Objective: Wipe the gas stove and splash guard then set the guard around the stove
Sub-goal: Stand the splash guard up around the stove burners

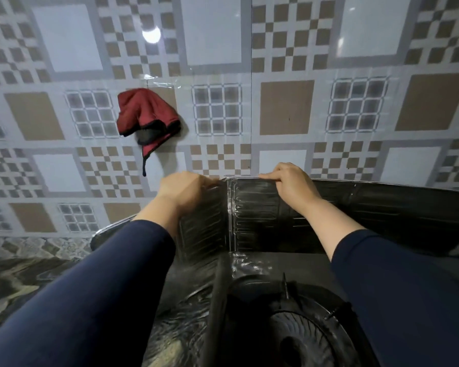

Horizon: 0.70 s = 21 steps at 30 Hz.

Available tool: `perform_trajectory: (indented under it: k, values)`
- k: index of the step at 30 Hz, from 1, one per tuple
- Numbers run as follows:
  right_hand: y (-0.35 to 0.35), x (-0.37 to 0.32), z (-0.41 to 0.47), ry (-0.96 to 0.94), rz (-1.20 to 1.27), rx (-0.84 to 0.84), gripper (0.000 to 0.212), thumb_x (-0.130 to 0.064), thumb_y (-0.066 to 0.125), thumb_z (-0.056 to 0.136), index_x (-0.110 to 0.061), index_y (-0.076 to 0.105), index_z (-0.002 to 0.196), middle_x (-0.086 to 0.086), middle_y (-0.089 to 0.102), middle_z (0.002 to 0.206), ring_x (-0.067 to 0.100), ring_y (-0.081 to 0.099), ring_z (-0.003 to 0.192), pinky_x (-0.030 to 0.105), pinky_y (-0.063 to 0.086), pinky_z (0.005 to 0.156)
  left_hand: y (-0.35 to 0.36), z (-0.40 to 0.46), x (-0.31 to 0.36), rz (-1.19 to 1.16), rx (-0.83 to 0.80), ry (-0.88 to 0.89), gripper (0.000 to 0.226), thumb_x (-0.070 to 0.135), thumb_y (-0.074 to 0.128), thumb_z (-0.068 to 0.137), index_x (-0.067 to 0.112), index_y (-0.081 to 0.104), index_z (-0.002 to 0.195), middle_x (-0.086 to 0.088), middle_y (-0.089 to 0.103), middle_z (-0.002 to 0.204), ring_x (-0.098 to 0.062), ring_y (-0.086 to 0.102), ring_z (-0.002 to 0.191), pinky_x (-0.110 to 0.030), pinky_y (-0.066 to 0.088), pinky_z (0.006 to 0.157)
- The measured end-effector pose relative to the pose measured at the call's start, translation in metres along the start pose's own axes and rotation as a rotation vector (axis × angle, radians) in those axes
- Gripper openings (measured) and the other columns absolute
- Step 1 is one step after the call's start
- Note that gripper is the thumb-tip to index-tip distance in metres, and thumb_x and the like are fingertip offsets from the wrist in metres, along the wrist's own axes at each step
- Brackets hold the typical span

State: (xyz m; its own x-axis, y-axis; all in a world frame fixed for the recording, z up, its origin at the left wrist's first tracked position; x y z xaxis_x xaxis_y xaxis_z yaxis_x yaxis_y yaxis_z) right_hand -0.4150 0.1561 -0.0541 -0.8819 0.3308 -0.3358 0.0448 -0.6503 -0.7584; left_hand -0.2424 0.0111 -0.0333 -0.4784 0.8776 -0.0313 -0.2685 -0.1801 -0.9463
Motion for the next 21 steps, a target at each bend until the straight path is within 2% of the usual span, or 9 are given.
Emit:
perform_trajectory:
  k: [5,8,11,14,15,18,21]
  values:
    - [-0.012,0.006,-0.003,0.047,0.006,0.015,0.053,0.011,0.037,0.088,-0.023,0.069,0.114,-0.002,0.054,0.091,0.019,0.052,0.09,0.03,0.043,0.077,-0.008,0.003,0.023,-0.073,-0.089,-0.082,0.035,0.036,0.049,0.094,0.053,0.051,0.125,0.006,0.062,0.128,-0.021,0.06,0.109,-0.029,0.045,0.074]
    - [-0.012,0.003,0.0,0.076,0.006,0.022,0.056,0.011,0.037,0.087,-0.025,0.07,0.112,-0.002,0.055,0.093,0.022,0.054,0.094,0.03,0.043,0.08,-0.013,0.003,0.029,-0.144,-0.169,-0.128,0.039,0.024,0.052,0.094,0.042,0.055,0.127,0.0,0.061,0.128,-0.022,0.059,0.108,-0.029,0.044,0.076]
    - [-0.005,-0.006,0.005,0.088,0.021,0.007,0.058,0.011,0.035,0.085,-0.028,0.07,0.111,0.003,0.059,0.1,0.027,0.055,0.099,0.037,0.047,0.089,-0.015,-0.003,0.028,-0.236,-0.231,-0.185,0.044,0.01,0.054,0.09,0.031,0.058,0.129,-0.006,0.064,0.122,-0.026,0.063,0.099,-0.027,0.044,0.071]
    - [0.001,-0.015,0.009,0.098,0.02,-0.008,0.058,0.01,0.035,0.087,-0.029,0.07,0.111,0.005,0.061,0.107,0.028,0.055,0.102,0.041,0.046,0.095,-0.015,-0.007,0.023,-0.342,-0.247,-0.254,0.048,-0.001,0.051,0.088,0.021,0.059,0.129,-0.012,0.065,0.119,-0.031,0.065,0.102,-0.028,0.053,0.072]
    - [0.001,-0.017,0.01,0.098,0.014,-0.01,0.057,0.009,0.035,0.088,-0.029,0.07,0.111,0.006,0.061,0.107,0.028,0.055,0.103,0.041,0.046,0.095,-0.014,-0.006,0.021,-0.371,-0.246,-0.275,0.046,-0.002,0.051,0.088,0.019,0.059,0.129,-0.013,0.066,0.118,-0.031,0.067,0.097,-0.031,0.057,0.072]
    - [0.002,-0.019,0.015,0.103,0.015,-0.015,0.055,0.008,0.037,0.089,-0.03,0.07,0.111,0.007,0.061,0.113,0.029,0.054,0.106,0.041,0.046,0.098,-0.011,-0.007,0.019,-0.499,-0.262,-0.346,0.044,-0.01,0.048,0.086,0.011,0.06,0.123,-0.02,0.069,0.106,-0.035,0.071,0.076,-0.038,0.061,0.058]
    - [0.0,-0.02,0.018,0.115,0.021,-0.009,0.053,0.007,0.039,0.09,-0.03,0.07,0.111,0.009,0.061,0.119,0.03,0.054,0.11,0.041,0.045,0.1,-0.011,-0.007,0.022,-0.575,-0.291,-0.366,0.034,-0.009,0.045,0.089,0.003,0.059,0.117,-0.023,0.068,0.109,-0.036,0.07,0.091,-0.042,0.06,0.075]
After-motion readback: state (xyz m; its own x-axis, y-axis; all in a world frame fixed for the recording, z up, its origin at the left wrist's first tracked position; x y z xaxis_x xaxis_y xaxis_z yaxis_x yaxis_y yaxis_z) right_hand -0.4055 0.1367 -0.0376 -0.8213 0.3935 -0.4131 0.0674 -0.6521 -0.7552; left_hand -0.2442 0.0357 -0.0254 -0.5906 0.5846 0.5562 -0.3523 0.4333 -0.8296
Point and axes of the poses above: each hand's wrist, its own z-axis towards the middle knuckle, its own y-axis out of the palm, x = y × z, the point moved 7 cm from there along z, towards the middle knuckle
